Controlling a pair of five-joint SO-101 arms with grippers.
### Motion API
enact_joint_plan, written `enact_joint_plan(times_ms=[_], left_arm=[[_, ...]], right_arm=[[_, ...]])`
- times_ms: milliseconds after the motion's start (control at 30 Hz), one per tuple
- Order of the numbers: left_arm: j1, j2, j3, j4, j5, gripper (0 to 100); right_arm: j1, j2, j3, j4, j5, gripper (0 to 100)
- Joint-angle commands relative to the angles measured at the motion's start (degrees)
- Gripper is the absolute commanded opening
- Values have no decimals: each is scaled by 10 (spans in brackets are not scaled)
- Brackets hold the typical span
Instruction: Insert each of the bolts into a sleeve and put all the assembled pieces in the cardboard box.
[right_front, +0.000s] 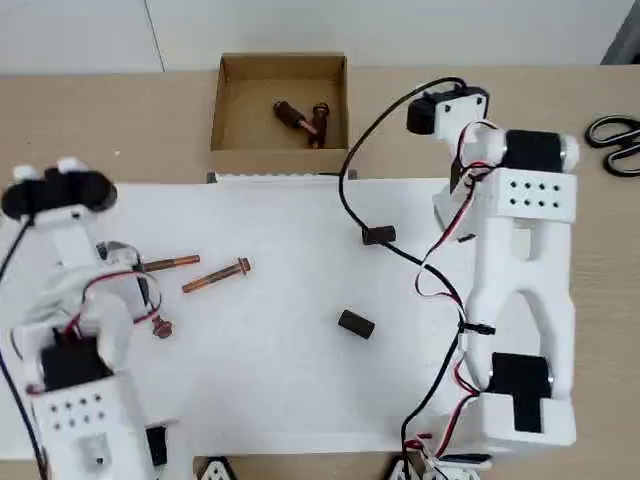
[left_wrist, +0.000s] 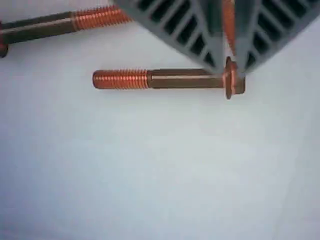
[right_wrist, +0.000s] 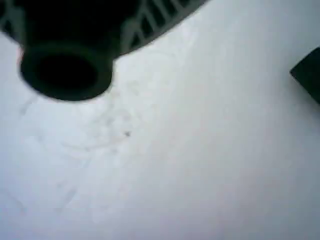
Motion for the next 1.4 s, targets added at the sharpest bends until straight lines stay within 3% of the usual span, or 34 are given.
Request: enact_joint_plan(times_ms=[0,167,267,700,1033,1367], left_arm=[[2,137,-153,60,-59,6],[3,310,-291,138,-127,6],[8,390,-345,158,-230,7],[174,650,-517,227,-462,39],[176,749,-587,326,-594,80],[178,782,-587,328,-622,109]], right_arm=[[11,-32,35,6,-34,4],[22,-103,105,3,-40,4],[19,-158,152,-3,-39,4],[79,-258,316,-7,-37,6],[142,-310,382,-7,-36,6],[150,-335,401,-7,-36,6]])
